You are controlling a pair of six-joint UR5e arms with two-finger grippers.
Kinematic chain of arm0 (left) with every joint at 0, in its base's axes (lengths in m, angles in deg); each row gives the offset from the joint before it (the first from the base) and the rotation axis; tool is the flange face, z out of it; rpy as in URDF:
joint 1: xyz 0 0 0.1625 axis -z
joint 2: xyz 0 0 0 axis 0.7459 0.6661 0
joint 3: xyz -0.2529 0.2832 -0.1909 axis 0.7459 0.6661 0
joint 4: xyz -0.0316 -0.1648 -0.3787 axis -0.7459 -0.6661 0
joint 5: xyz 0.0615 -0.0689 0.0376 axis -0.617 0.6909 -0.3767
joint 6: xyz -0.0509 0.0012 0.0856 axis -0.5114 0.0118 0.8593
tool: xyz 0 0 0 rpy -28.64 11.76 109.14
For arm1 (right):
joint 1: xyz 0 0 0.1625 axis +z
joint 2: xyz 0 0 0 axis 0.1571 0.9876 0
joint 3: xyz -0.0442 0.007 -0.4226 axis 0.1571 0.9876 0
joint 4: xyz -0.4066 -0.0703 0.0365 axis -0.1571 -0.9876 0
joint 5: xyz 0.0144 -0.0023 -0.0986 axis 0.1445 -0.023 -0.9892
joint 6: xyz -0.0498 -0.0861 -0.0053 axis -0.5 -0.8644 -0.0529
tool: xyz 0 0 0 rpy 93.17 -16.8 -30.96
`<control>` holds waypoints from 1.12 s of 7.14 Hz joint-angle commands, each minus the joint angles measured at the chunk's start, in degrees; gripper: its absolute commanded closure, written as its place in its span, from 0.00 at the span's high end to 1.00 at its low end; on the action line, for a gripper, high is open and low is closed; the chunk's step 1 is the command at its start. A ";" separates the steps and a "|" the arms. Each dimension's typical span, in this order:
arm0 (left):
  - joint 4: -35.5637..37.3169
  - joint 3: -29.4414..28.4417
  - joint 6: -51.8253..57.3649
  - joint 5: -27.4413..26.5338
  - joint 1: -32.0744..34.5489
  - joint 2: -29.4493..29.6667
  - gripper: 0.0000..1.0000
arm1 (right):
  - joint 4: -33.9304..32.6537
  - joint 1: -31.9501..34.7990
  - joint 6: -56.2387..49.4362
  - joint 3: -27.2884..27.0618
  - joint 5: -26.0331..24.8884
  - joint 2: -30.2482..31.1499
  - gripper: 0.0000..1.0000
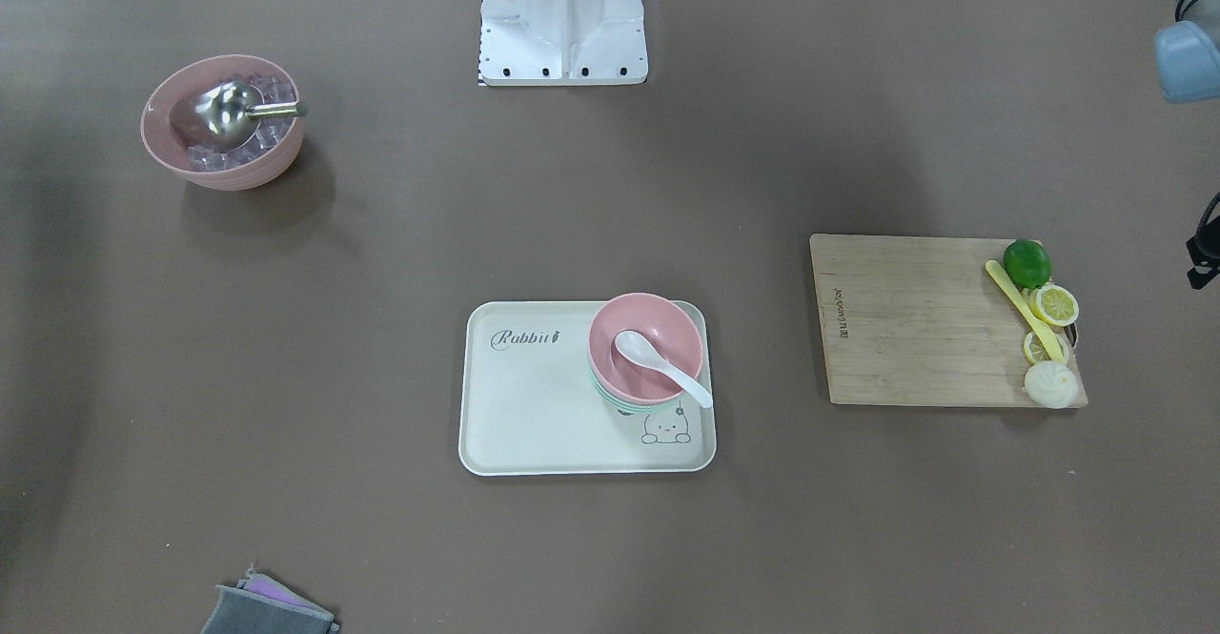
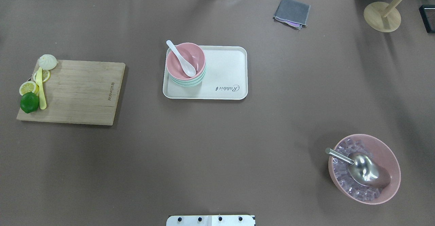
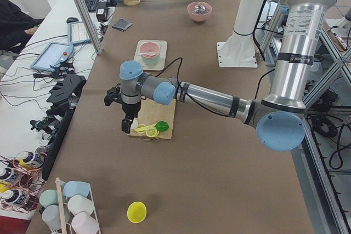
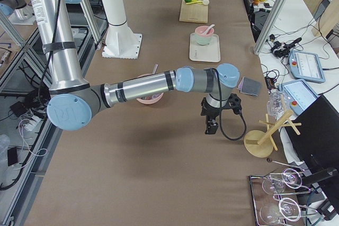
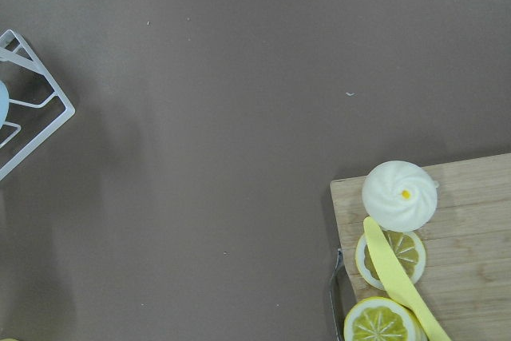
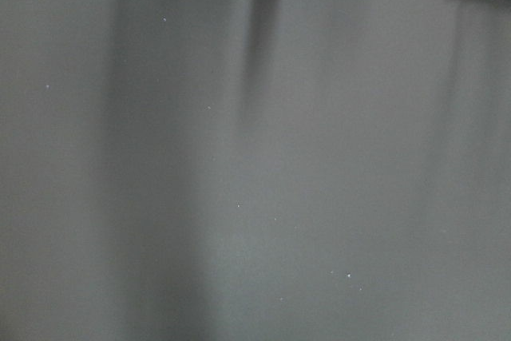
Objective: Stack pink bowl on green and place spoon
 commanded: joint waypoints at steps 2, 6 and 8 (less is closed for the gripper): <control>9.42 -0.39 5.02 4.46 3.84 2.88 0.98 | 0.28 0.18 1.84 -2.86 3.30 6.58 1.00; 9.07 -3.19 15.09 5.20 8.41 -3.18 0.98 | 1.07 0.35 1.93 -1.89 3.48 7.73 1.00; 8.90 -6.00 17.72 5.29 9.47 -3.28 0.98 | 1.07 0.79 1.93 -1.89 3.74 8.43 1.00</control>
